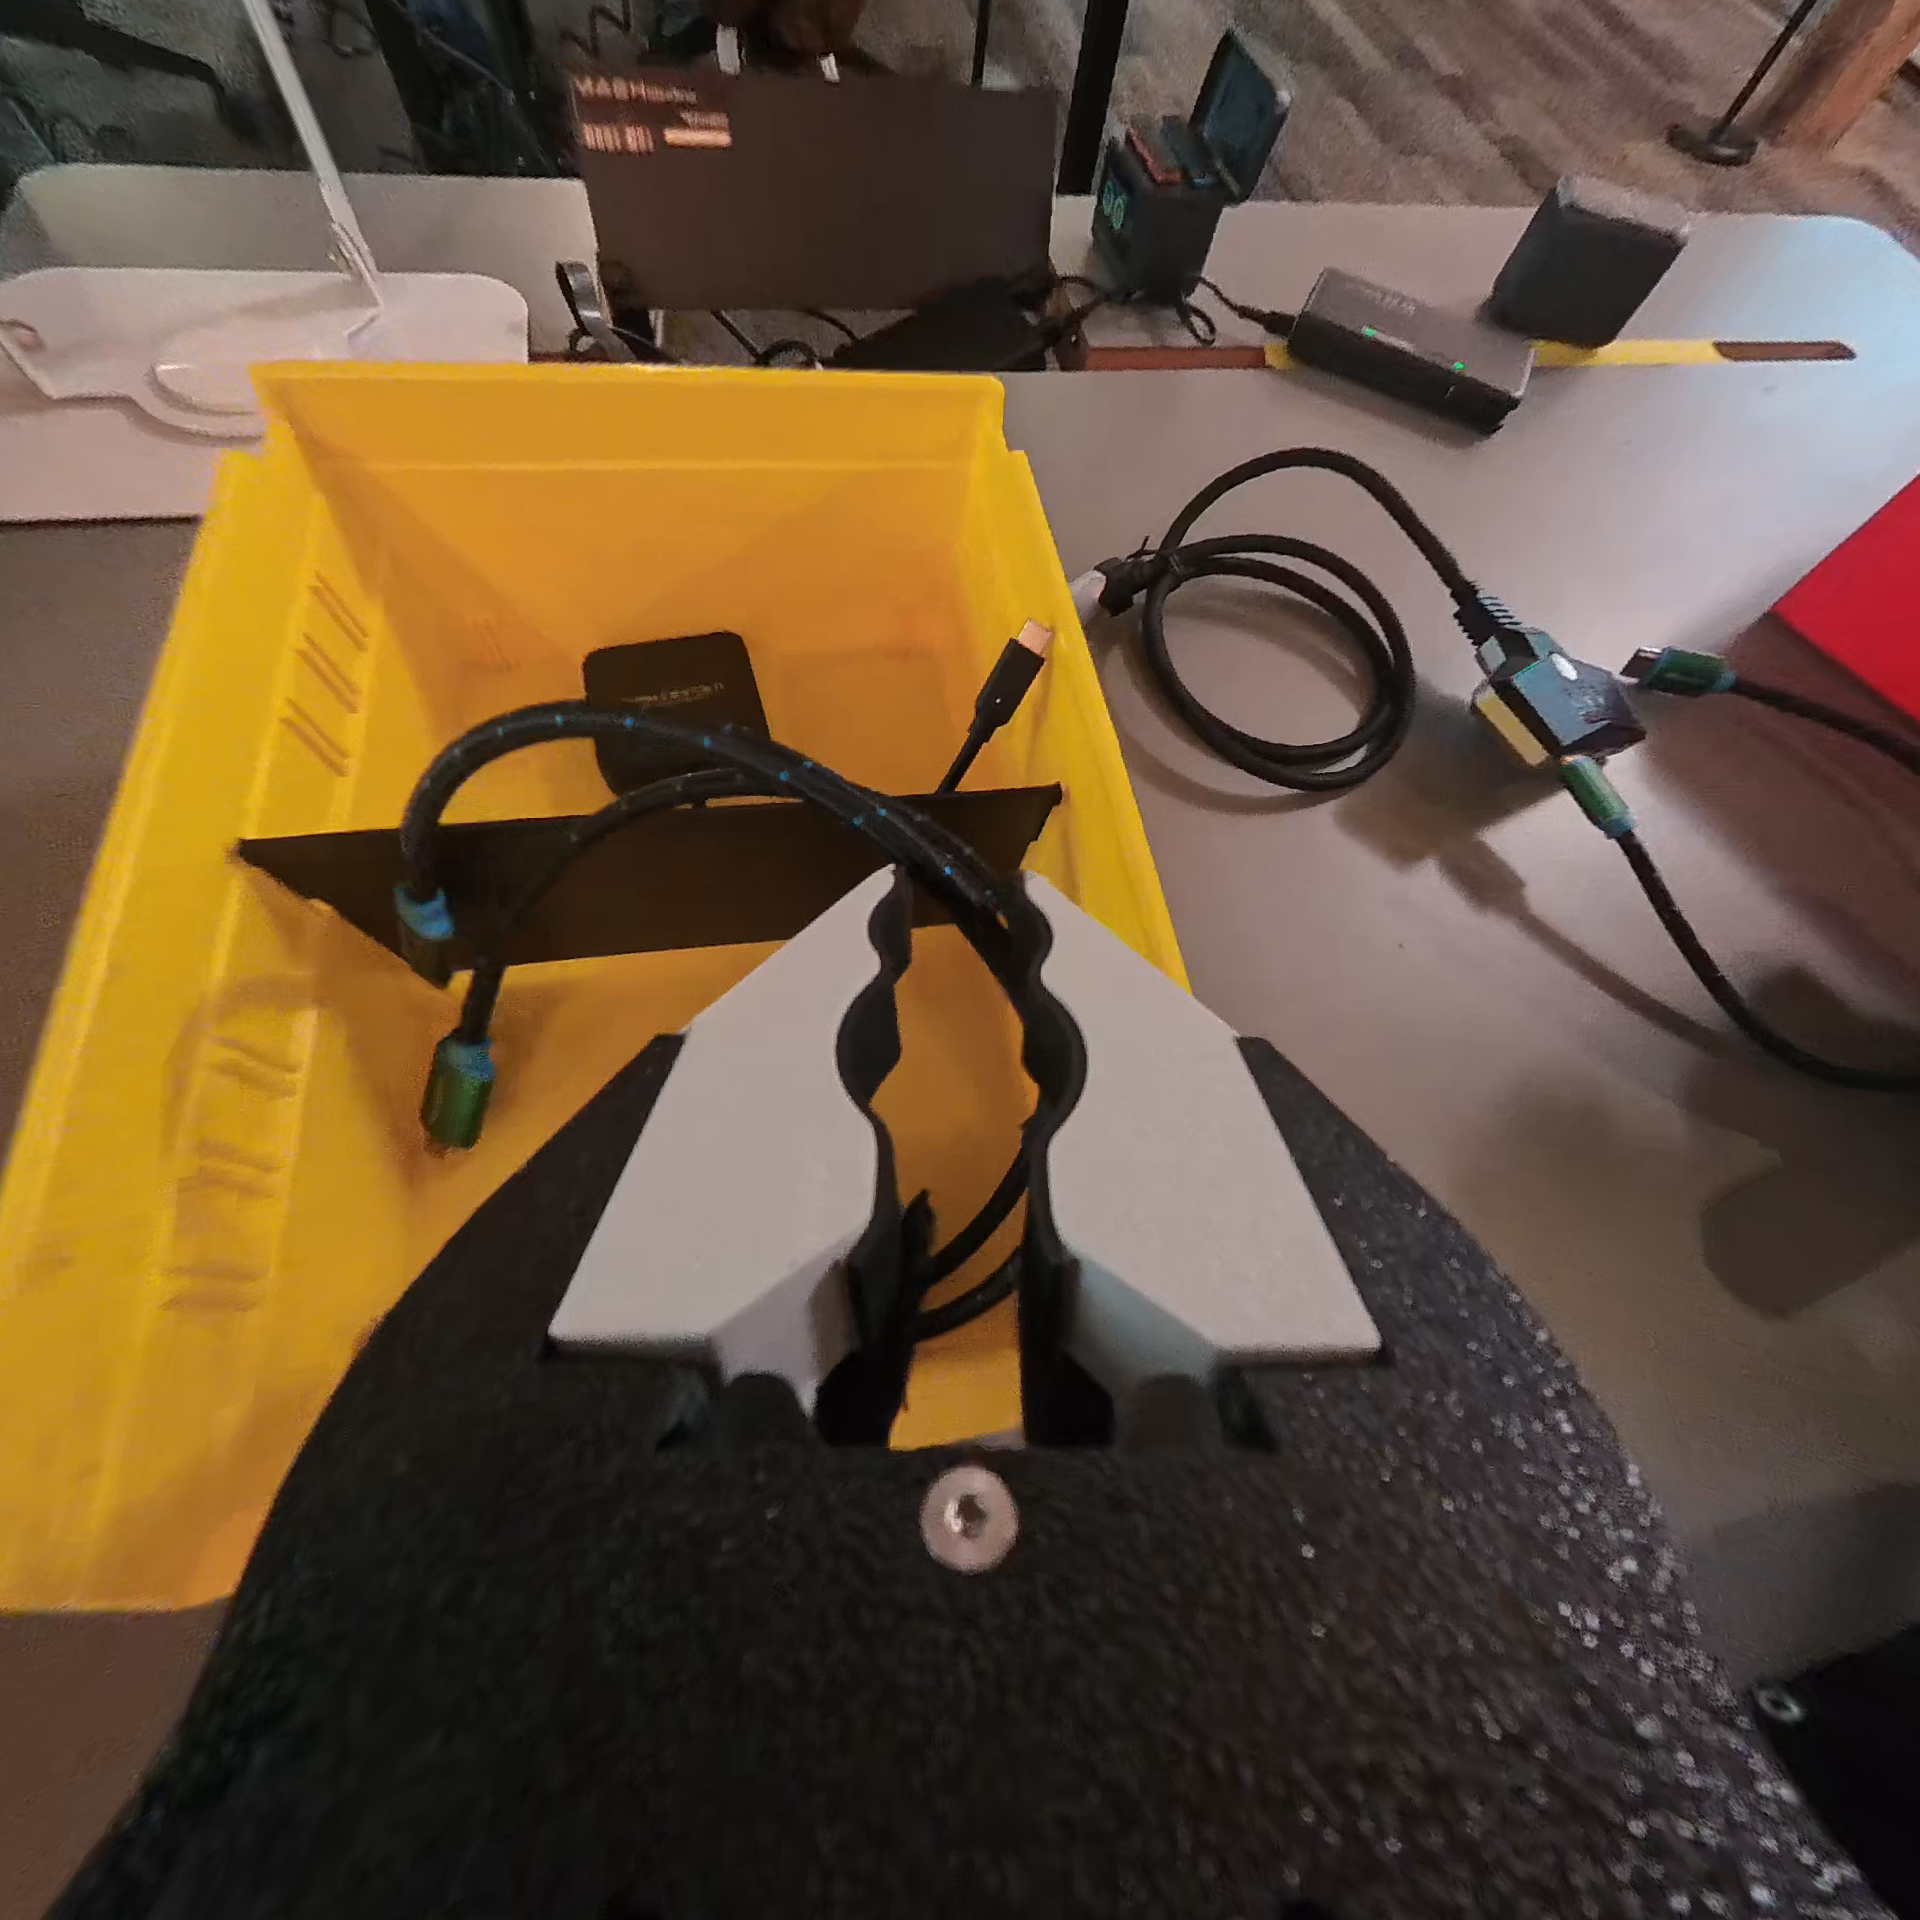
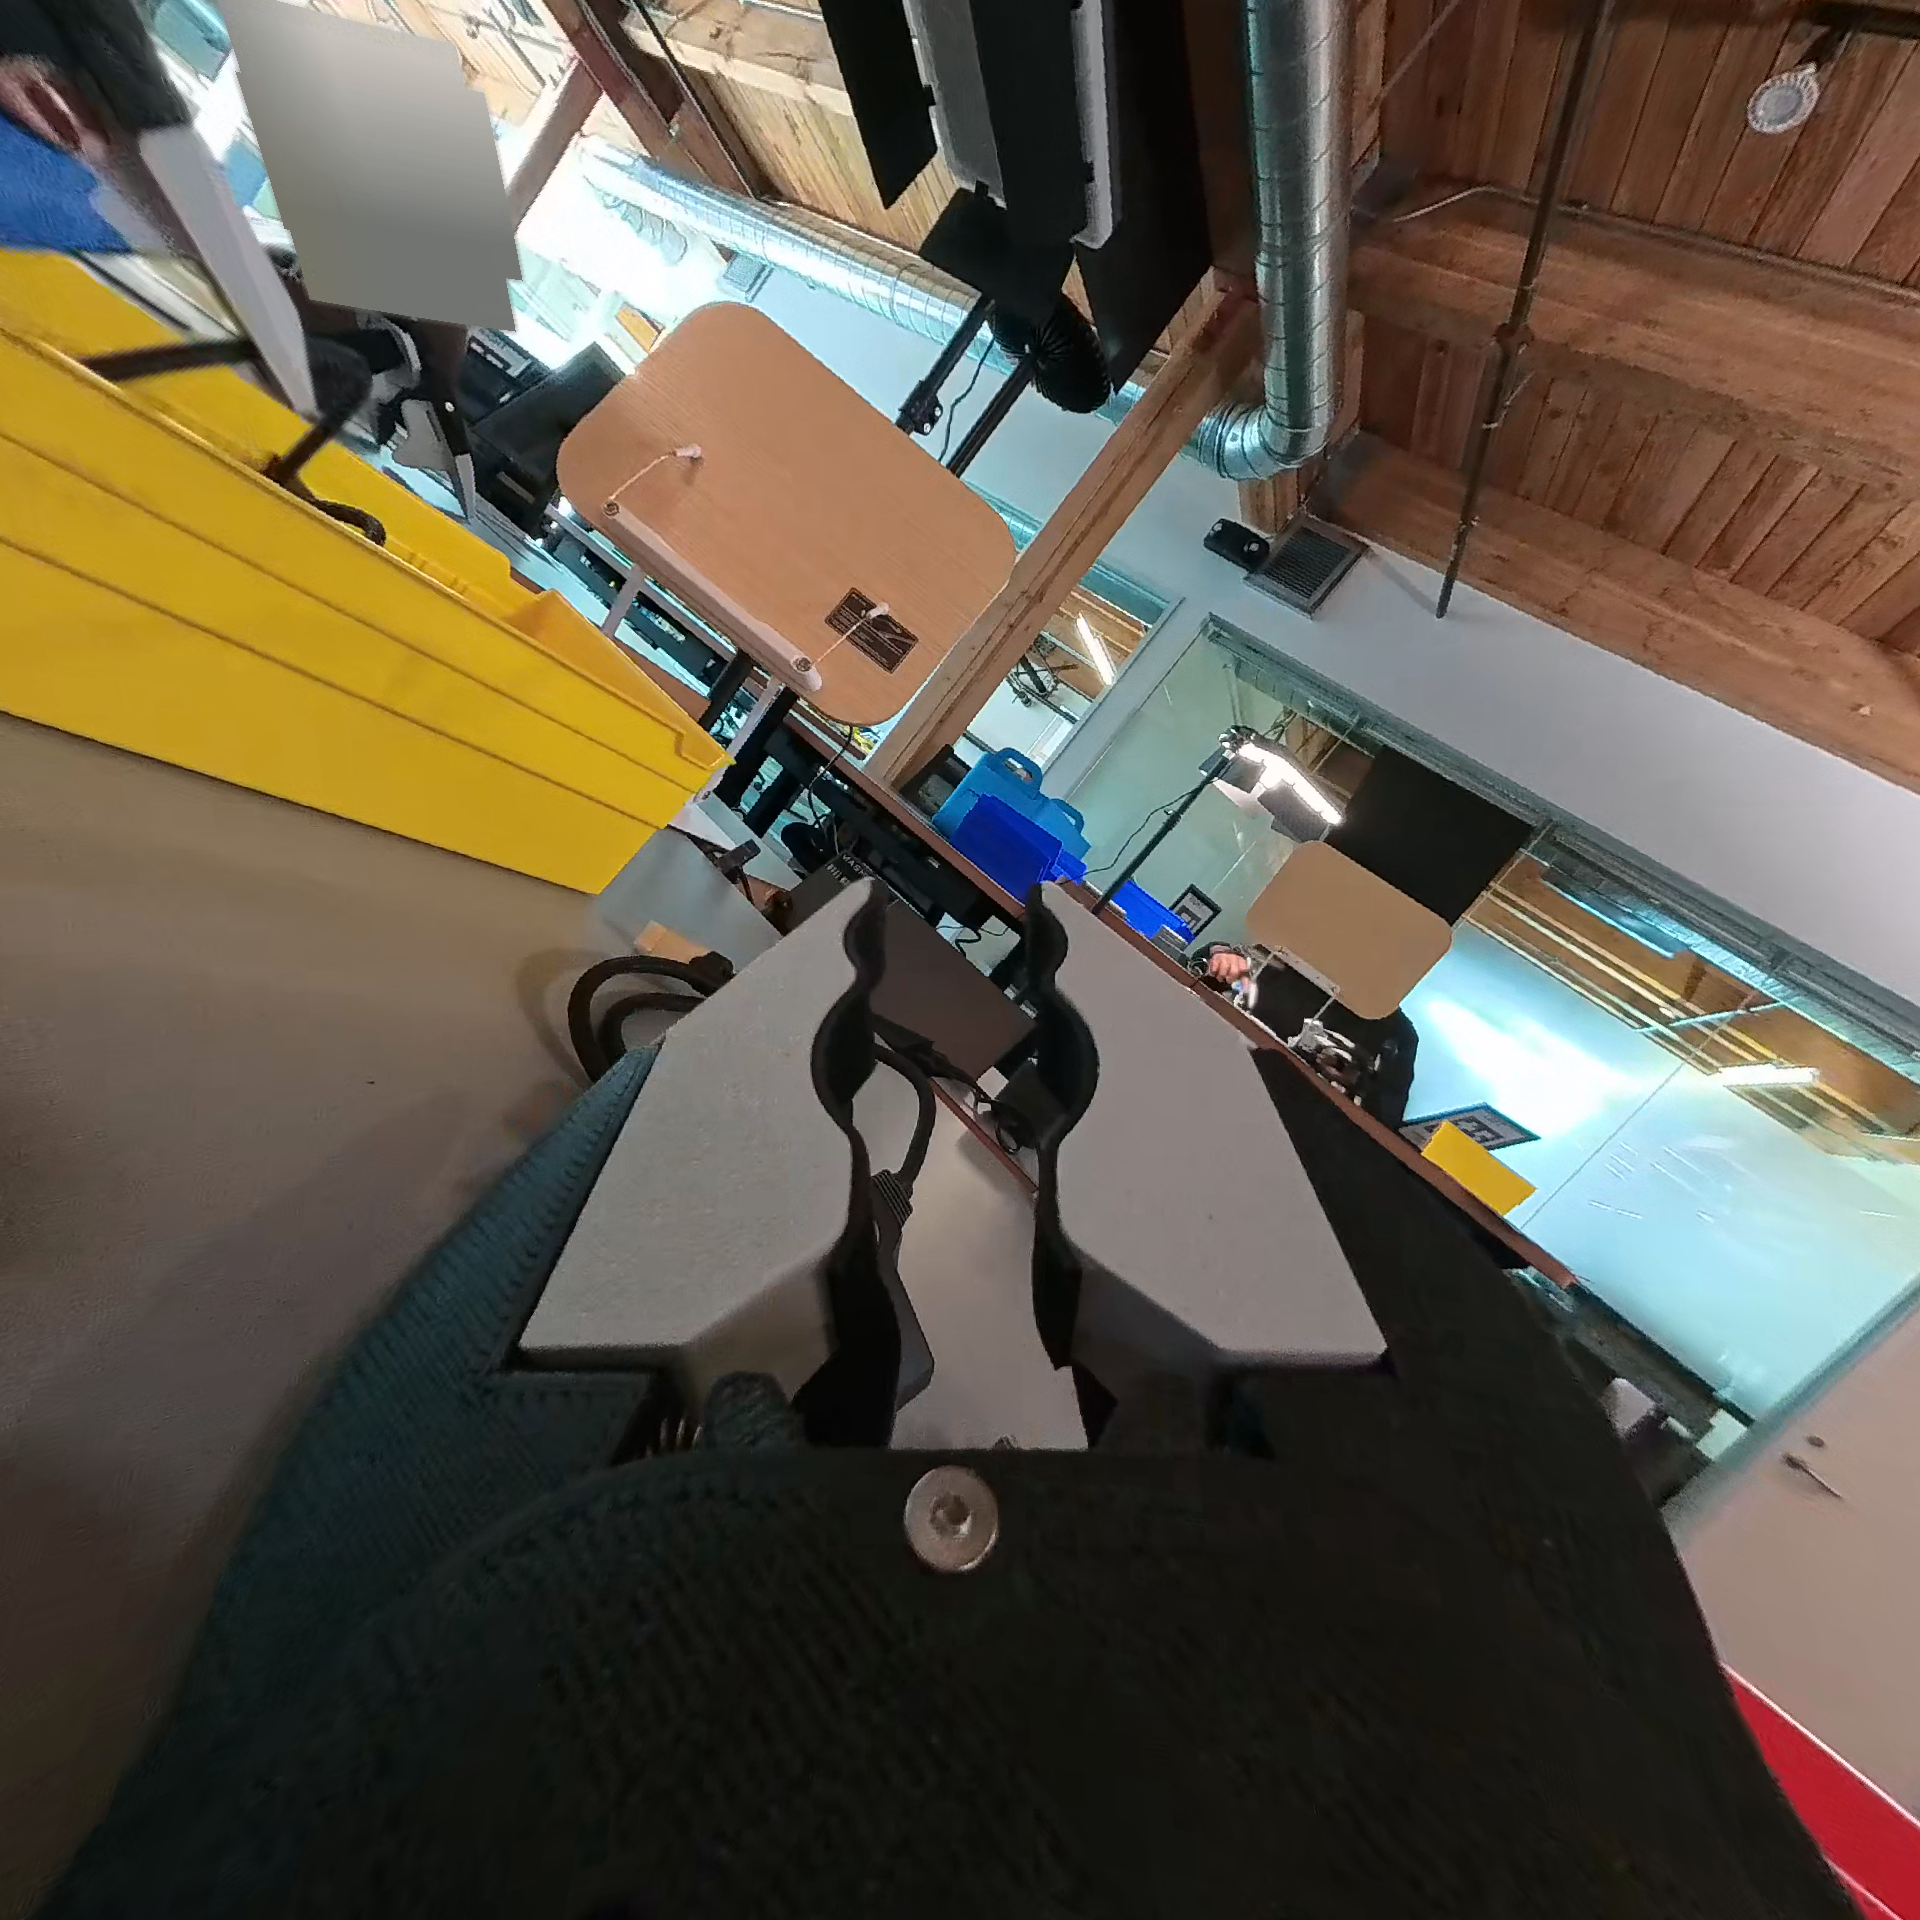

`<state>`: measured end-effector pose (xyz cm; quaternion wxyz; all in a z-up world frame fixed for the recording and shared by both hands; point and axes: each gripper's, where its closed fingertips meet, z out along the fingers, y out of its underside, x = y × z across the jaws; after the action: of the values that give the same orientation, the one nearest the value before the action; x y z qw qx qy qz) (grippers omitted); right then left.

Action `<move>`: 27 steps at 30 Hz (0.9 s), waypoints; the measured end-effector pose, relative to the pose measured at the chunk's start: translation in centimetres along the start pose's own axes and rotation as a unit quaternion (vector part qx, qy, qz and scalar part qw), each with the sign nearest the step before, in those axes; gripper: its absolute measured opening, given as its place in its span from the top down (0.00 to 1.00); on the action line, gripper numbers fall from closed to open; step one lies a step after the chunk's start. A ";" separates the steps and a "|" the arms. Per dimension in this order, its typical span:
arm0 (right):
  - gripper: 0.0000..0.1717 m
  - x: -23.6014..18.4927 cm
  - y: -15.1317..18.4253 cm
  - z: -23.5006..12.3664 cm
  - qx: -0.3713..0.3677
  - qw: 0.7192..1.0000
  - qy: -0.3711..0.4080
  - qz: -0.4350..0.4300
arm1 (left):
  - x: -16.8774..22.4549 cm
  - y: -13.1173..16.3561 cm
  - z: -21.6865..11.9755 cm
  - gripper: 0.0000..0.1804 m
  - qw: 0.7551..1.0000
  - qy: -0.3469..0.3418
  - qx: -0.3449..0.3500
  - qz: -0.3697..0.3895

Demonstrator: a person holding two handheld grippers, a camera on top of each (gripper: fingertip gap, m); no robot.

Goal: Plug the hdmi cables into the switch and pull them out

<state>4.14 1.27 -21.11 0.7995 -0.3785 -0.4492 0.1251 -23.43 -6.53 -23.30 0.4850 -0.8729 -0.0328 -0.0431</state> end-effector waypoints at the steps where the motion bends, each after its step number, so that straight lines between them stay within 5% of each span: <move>1: 0.86 0.0 0.0 0.0 0.000 1.000 0.000 -0.002 | 0.0 -0.3 -0.7 0.92 1.000 0.002 0.009 0.000; 8: 0.87 0.1 -0.3 0.0 0.003 1.000 0.004 -0.011 | 0.7 -5.7 -7.7 0.96 0.990 0.000 0.132 0.044; 14: 0.87 1.5 -0.1 -0.2 -0.003 0.999 0.030 -0.023 | 8.8 -11.1 -11.6 0.98 0.951 0.126 0.247 0.136; 23: 0.89 7.7 2.0 -1.9 -0.051 0.986 0.145 -0.064 | 22.8 -14.1 -11.5 0.98 0.840 0.425 0.305 0.145; 27: 0.89 10.5 2.5 -3.0 -0.058 0.978 0.194 -0.058 | 27.5 -12.6 -10.4 0.98 0.736 0.629 0.249 0.037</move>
<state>12.88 7.12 -17.30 0.8539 -0.4147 -0.3135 -0.0232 2.19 -8.32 -4.23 0.5966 -0.4952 0.3028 -0.5542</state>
